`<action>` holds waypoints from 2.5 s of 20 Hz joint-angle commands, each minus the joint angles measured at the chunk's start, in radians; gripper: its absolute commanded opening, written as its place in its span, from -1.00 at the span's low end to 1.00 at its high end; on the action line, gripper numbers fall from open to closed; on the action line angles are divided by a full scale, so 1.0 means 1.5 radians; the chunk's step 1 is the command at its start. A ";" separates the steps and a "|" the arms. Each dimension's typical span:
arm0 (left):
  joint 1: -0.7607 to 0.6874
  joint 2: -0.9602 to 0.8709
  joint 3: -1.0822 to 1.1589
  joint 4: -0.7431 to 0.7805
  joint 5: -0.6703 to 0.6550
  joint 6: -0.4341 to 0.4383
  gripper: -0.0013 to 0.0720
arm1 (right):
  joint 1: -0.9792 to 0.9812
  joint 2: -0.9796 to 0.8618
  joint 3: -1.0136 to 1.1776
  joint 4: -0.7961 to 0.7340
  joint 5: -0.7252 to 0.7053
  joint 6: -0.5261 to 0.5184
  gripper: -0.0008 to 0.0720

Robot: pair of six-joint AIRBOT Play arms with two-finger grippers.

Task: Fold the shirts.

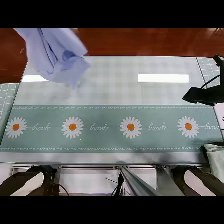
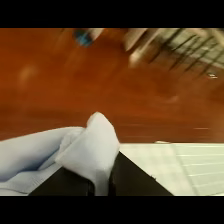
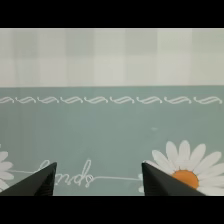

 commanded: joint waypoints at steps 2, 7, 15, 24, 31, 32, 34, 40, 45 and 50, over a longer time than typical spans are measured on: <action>-0.091 0.124 0.070 -0.004 -0.004 0.006 -0.88 | -0.001 0.001 0.001 -0.089 0.082 0.004 0.63; -0.147 0.167 0.073 -0.004 -0.005 -0.016 -0.88 | -0.001 0.016 0.001 -0.094 0.093 0.005 0.63; -0.363 0.063 0.027 -0.006 0.016 -0.057 -0.88 | -0.001 0.033 0.001 -0.104 0.068 0.005 0.63; -0.507 0.022 0.056 -0.081 0.258 0.031 -0.88 | -0.001 0.033 0.001 -0.104 0.024 0.004 0.63; -0.383 0.013 -0.036 0.121 -0.082 -0.113 -0.88 | 0.000 0.033 0.001 -0.093 0.019 0.005 0.63; -0.365 0.013 -0.074 0.168 -0.110 -0.128 -0.88 | 0.000 0.033 0.000 -0.085 0.018 0.005 0.63; -0.328 0.012 -0.180 0.218 -0.135 -0.133 -0.88 | 0.000 0.033 0.000 -0.065 0.011 0.005 0.63; -0.240 0.012 -0.472 0.219 -0.101 -0.133 -0.88 | 0.000 0.033 0.000 -0.023 0.009 0.005 0.63; -0.193 0.014 -0.459 0.199 -0.102 -0.092 -0.32 | 0.000 0.033 0.000 -0.013 0.010 0.004 0.63; -0.075 0.014 -0.407 0.255 -0.245 -0.047 0.33 | 0.000 0.033 0.000 -0.023 0.008 -0.013 0.63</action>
